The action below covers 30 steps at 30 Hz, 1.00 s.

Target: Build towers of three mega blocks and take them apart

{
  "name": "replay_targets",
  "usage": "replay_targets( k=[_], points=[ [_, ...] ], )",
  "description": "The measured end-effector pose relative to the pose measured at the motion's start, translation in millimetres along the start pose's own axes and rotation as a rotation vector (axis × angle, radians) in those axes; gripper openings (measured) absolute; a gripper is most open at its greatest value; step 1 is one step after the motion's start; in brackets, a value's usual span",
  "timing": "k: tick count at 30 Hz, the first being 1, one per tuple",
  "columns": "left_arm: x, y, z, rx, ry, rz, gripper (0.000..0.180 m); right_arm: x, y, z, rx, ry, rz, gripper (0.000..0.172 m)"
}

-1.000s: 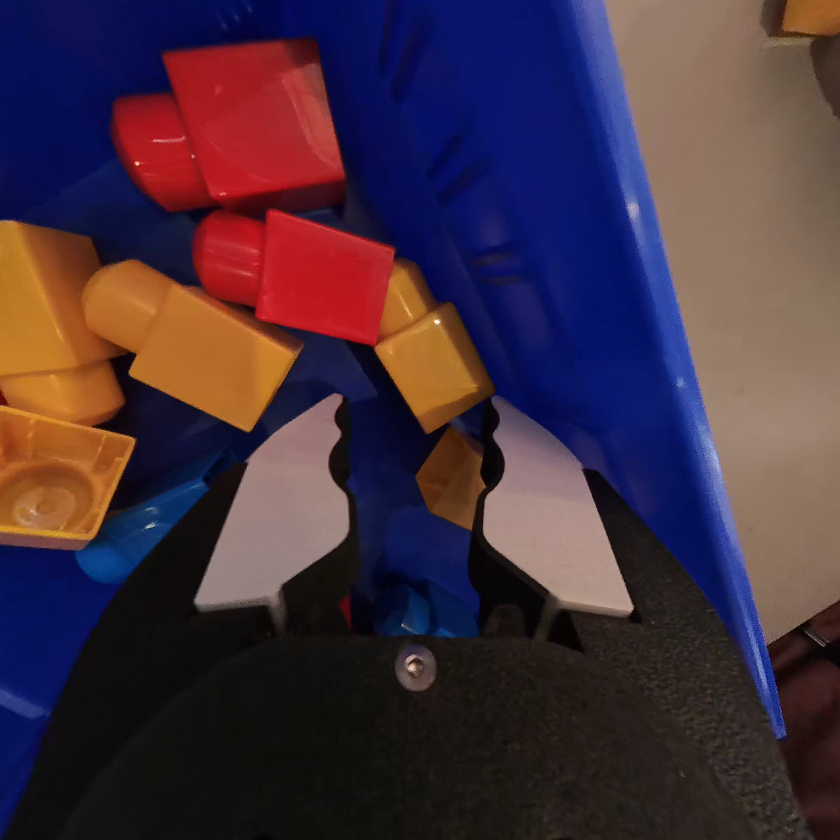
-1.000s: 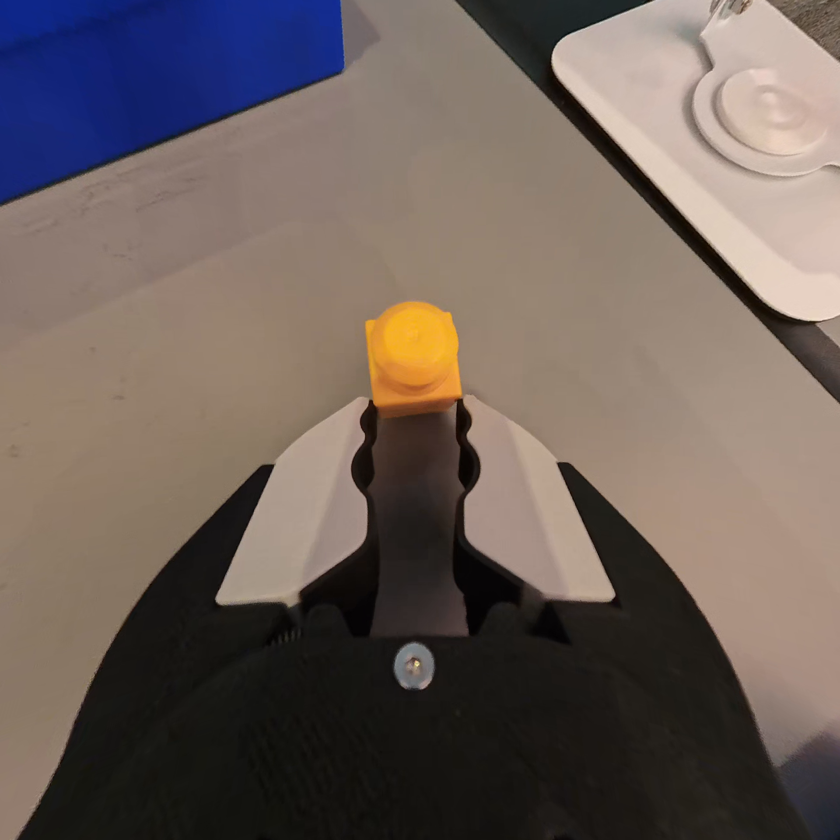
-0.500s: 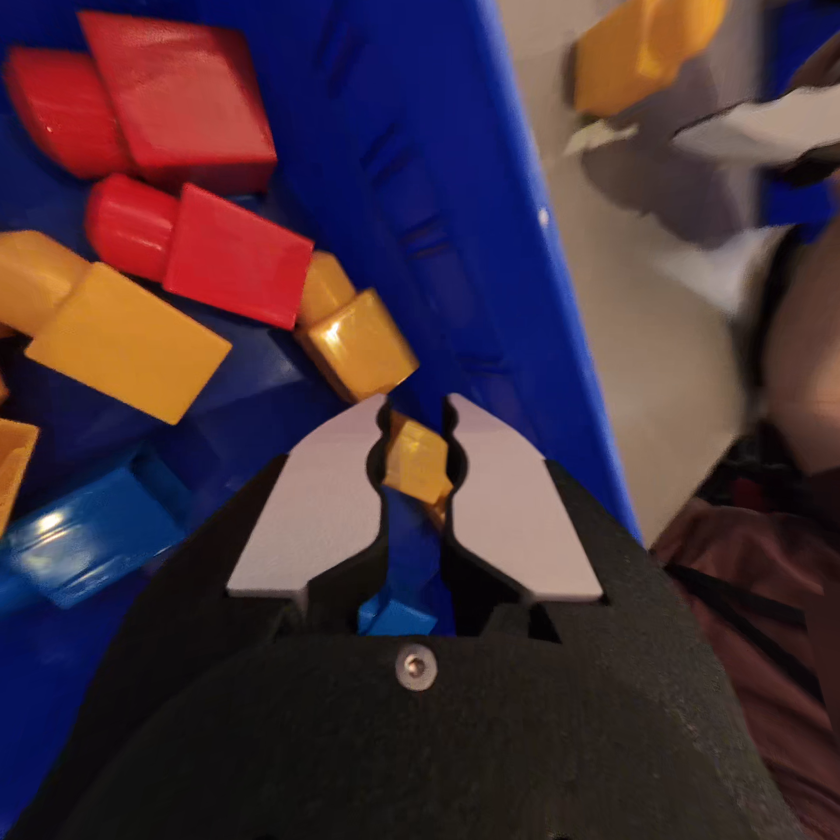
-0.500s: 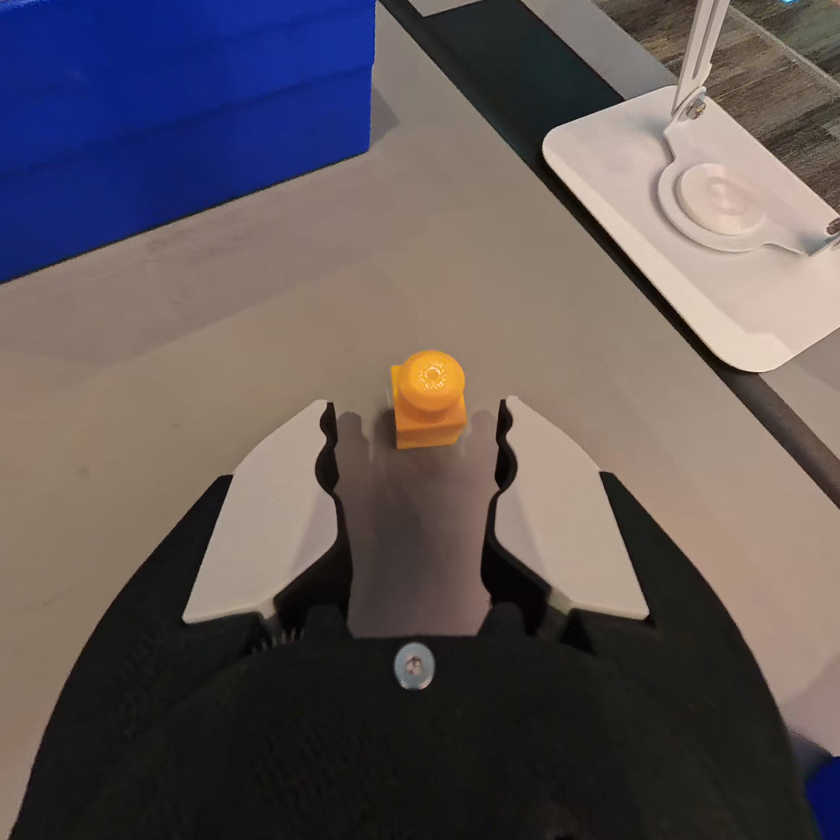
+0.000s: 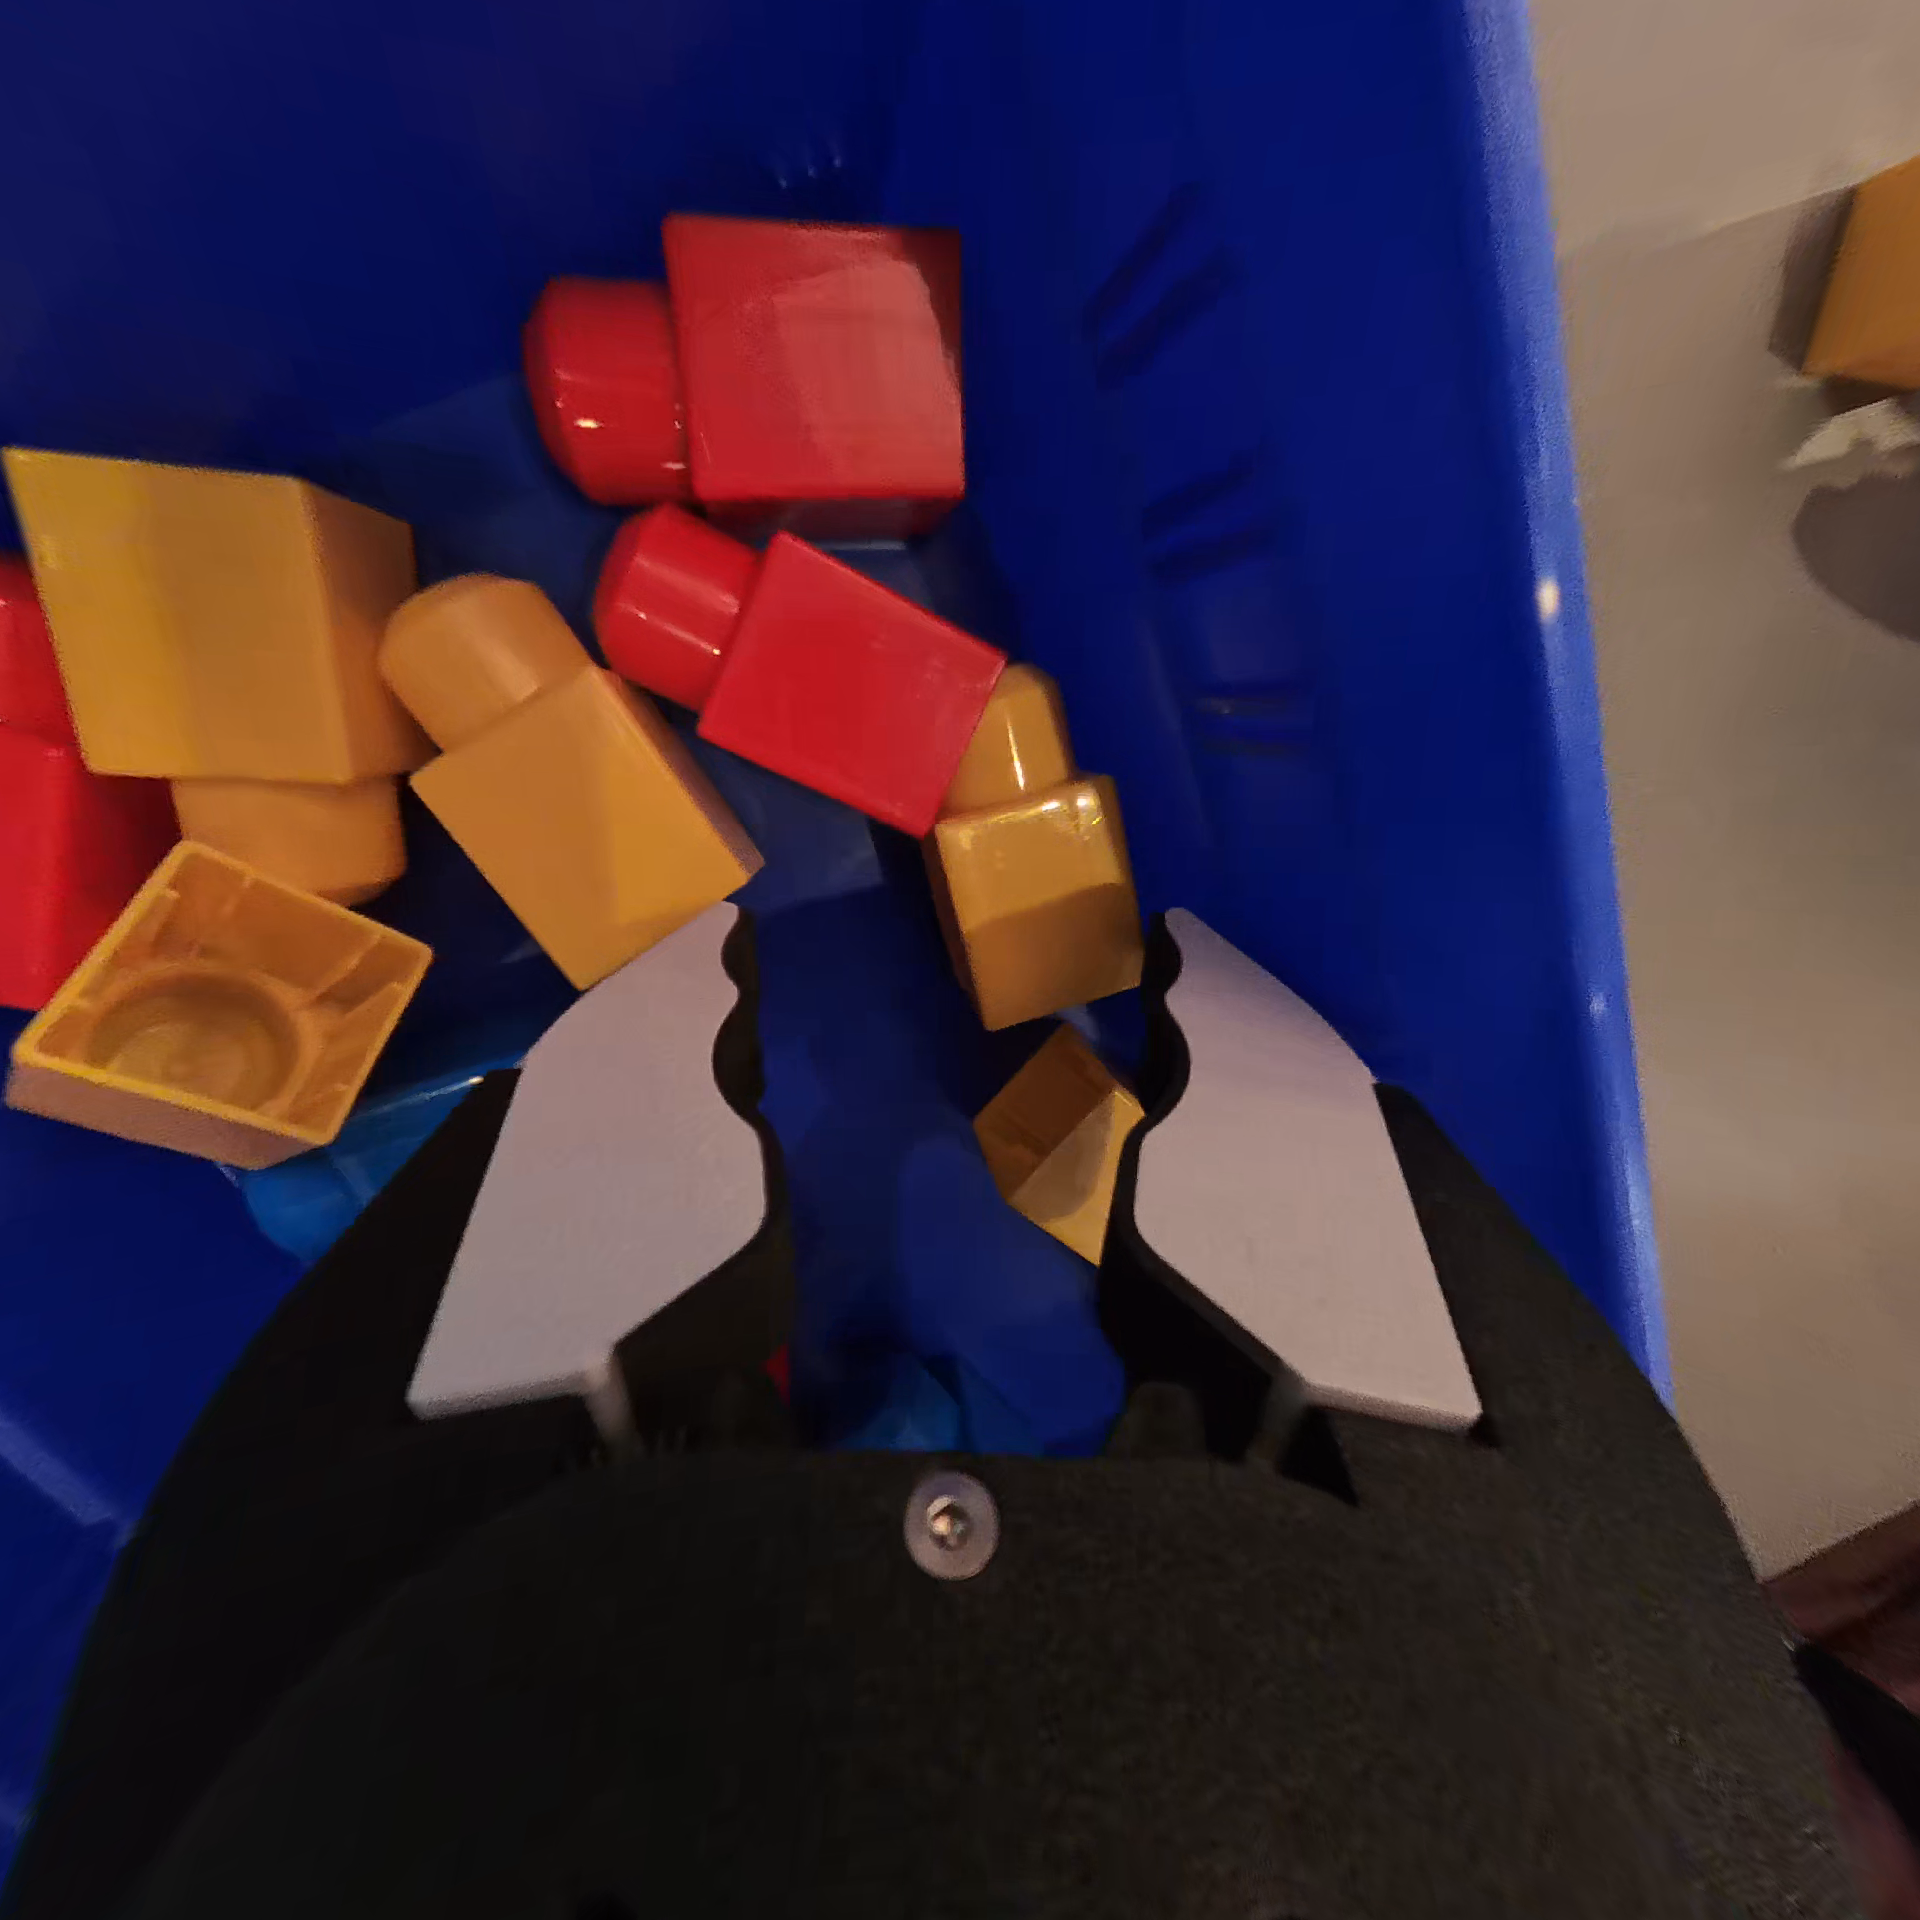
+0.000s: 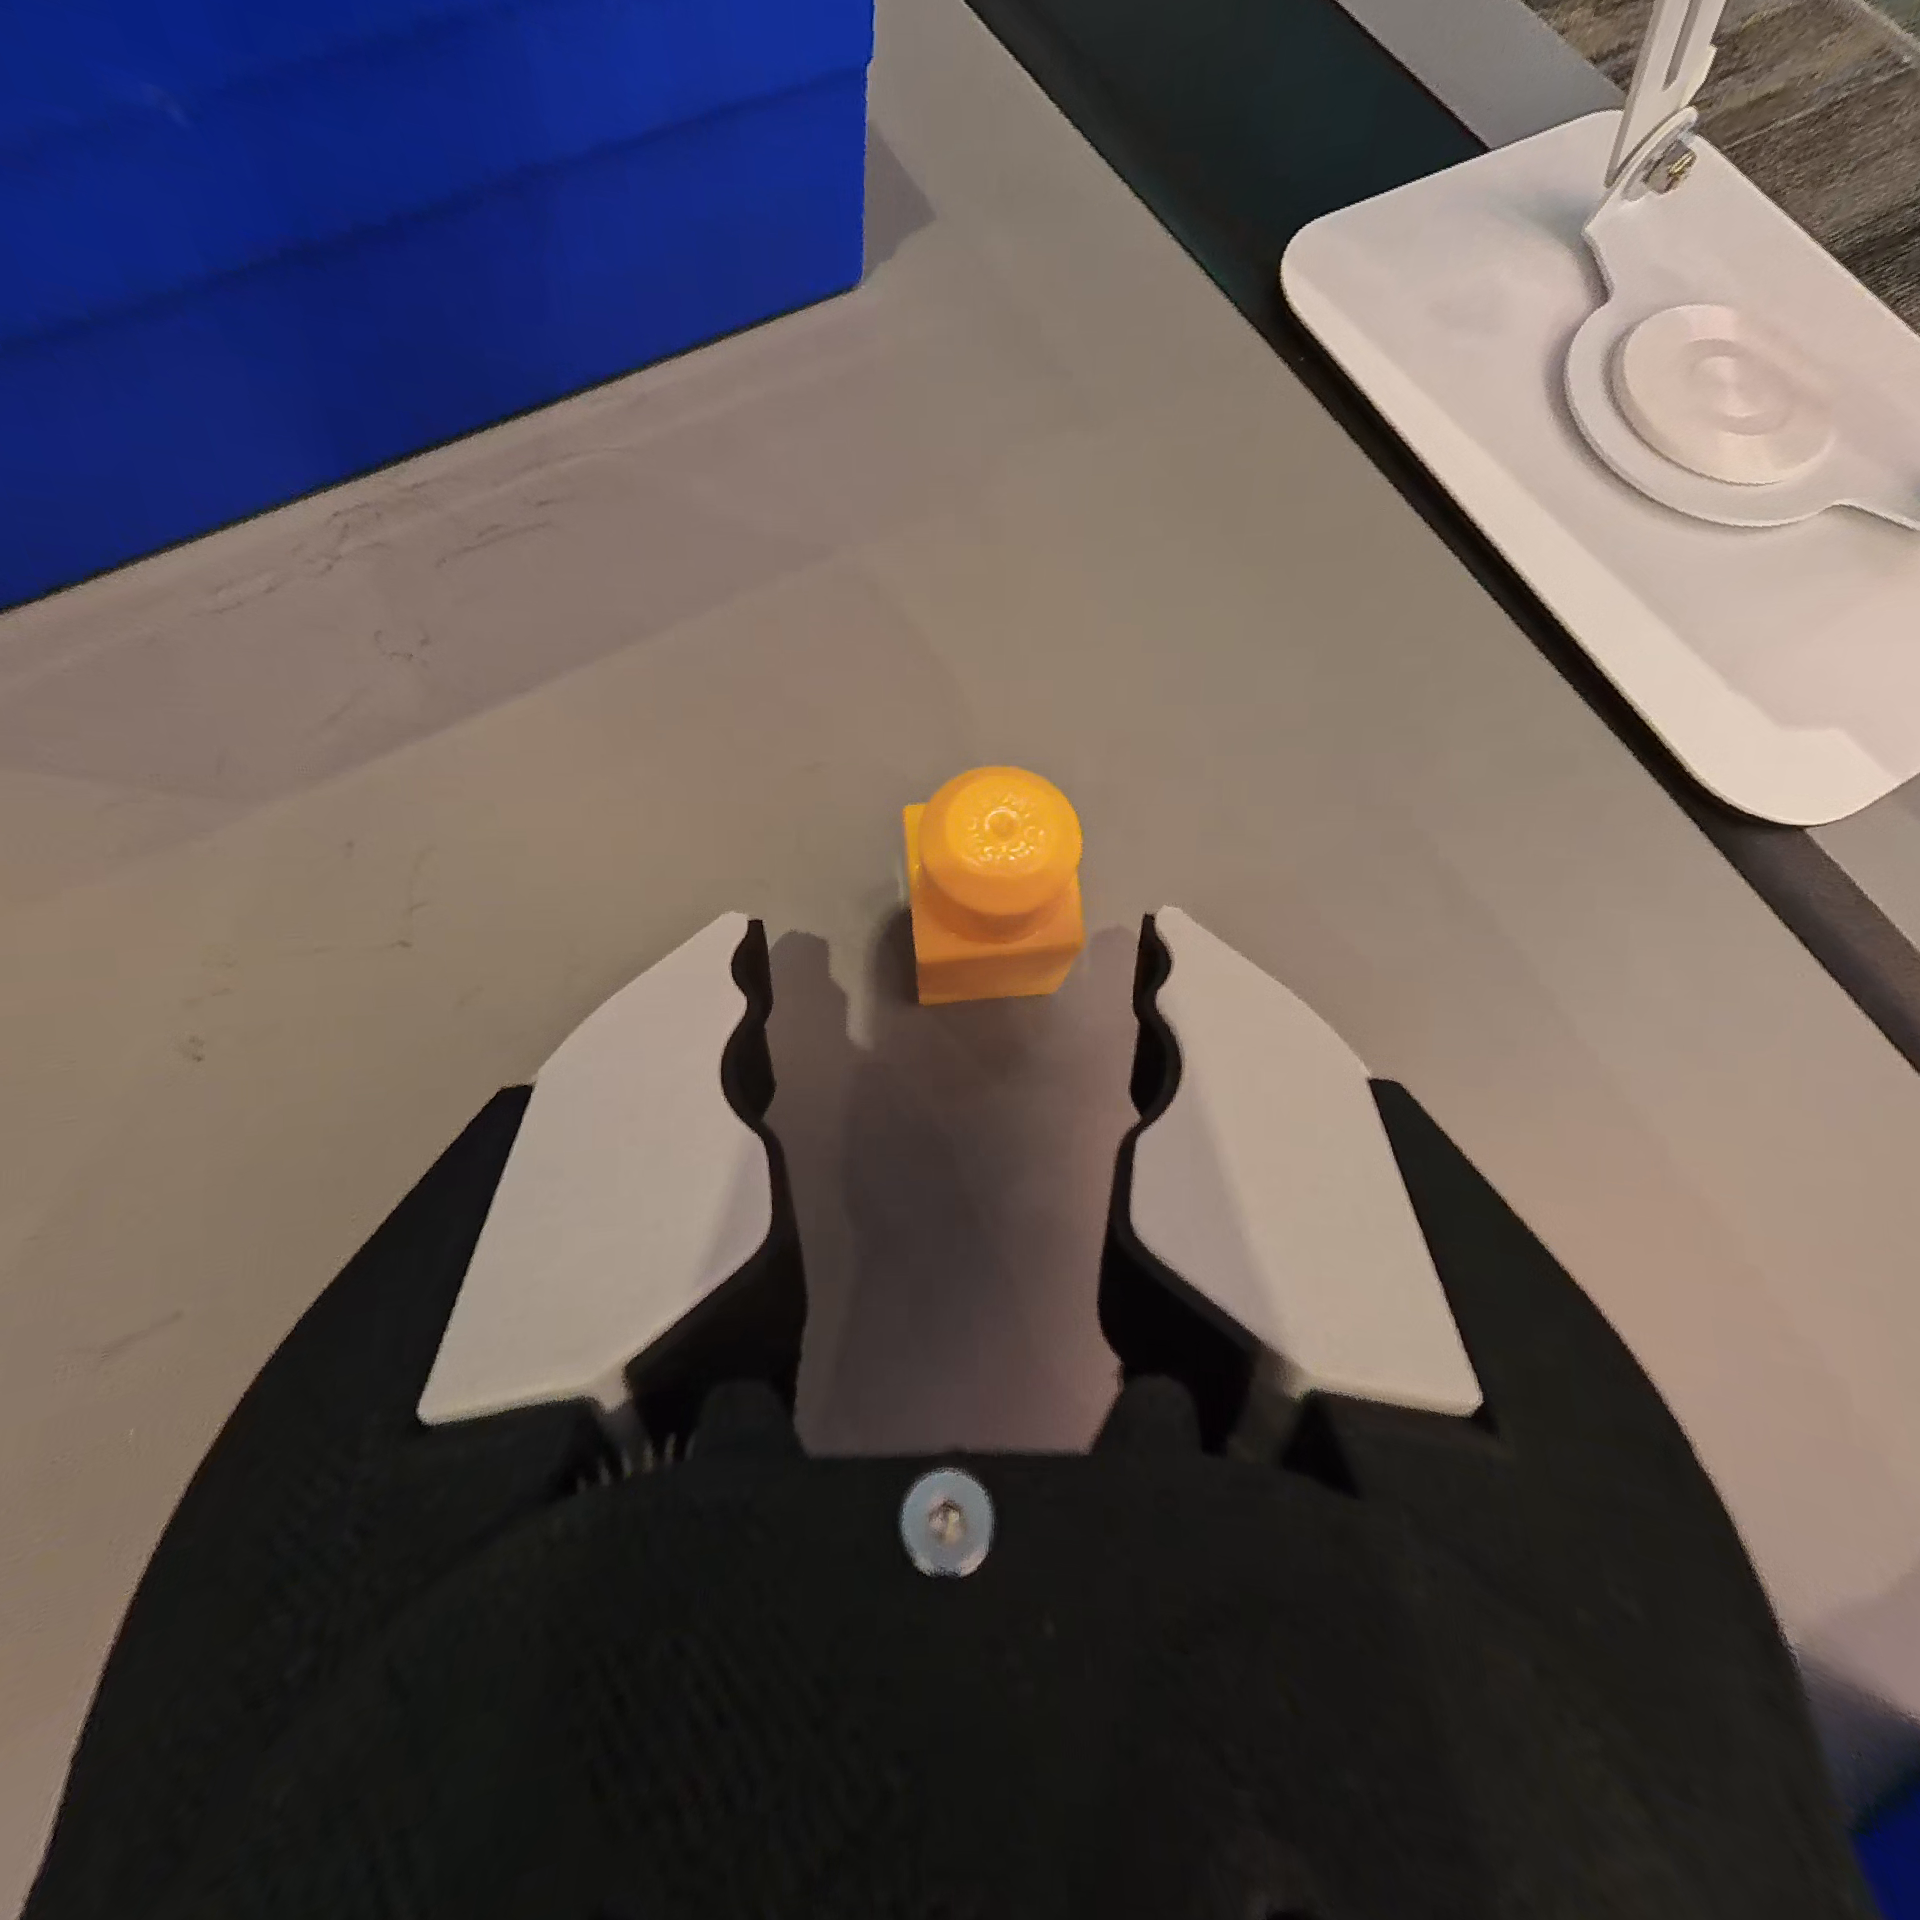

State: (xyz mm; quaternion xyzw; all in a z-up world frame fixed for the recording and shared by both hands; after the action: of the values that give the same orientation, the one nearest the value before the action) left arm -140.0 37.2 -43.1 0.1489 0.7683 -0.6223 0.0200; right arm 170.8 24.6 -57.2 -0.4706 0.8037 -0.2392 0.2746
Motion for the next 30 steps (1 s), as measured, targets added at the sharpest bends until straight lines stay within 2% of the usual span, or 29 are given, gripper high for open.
replay_targets(
  k=[2, 7, 13, 15, 20, 22, 25, 28, 30],
  points=[
    [-0.8, -0.9, 1.0, 0.005, -0.002, -0.045, 0.076, 1.0, 1.4, 0.5, 0.010, -0.004, -0.004, 0.069],
    [1.2, 2.2, 5.5, 0.061, 0.027, -0.165, 0.067, 3.9, 4.4, 0.4, 0.023, -0.017, -0.010, 0.068],
    [-10.5, 0.3, 0.8, 0.007, 0.149, -0.070, 0.061, 5.9, 8.6, 3.0, 0.045, -0.026, -0.029, 0.068],
    [-12.1, 5.0, 2.0, 0.013, 0.216, -0.076, 0.055, 5.7, 9.4, 4.2, 0.049, -0.023, -0.033, 0.068],
    [-9.9, 15.1, 2.5, 0.059, 0.267, -0.116, 0.037, 5.7, 9.0, 4.5, 0.051, -0.022, -0.039, 0.066],
    [-6.8, 5.3, 5.2, 0.069, 0.268, -0.144, 0.037, 5.7, 7.9, 3.3, 0.048, -0.027, -0.035, 0.065],
    [-3.1, -29.4, 9.9, -0.014, 0.241, -0.110, 0.037, 4.1, 1.9, -3.0, 0.019, -0.034, 0.001, 0.064],
    [-10.3, -77.3, 17.7, -0.187, 0.238, 0.020, 0.037, 2.9, -17.1, -21.1, -0.085, -0.050, 0.071, 0.061],
    [-30.5, -105.2, 27.0, -0.296, 0.323, 0.224, 0.037, 7.2, -37.3, -40.8, -0.205, -0.071, 0.098, 0.060]
  ],
)
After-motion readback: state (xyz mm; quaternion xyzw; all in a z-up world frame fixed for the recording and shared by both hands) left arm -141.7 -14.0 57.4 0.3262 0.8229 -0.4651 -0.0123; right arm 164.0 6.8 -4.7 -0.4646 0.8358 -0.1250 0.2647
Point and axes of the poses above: each gripper's, where its closed fingertips meet, y out along the fingers, z out of its underside, x = y × z across the jaws, the point moved 10 cm from there along -y, back along the fingers, and after that the axes turned 13 degrees about -y, right-handed, at the moved point
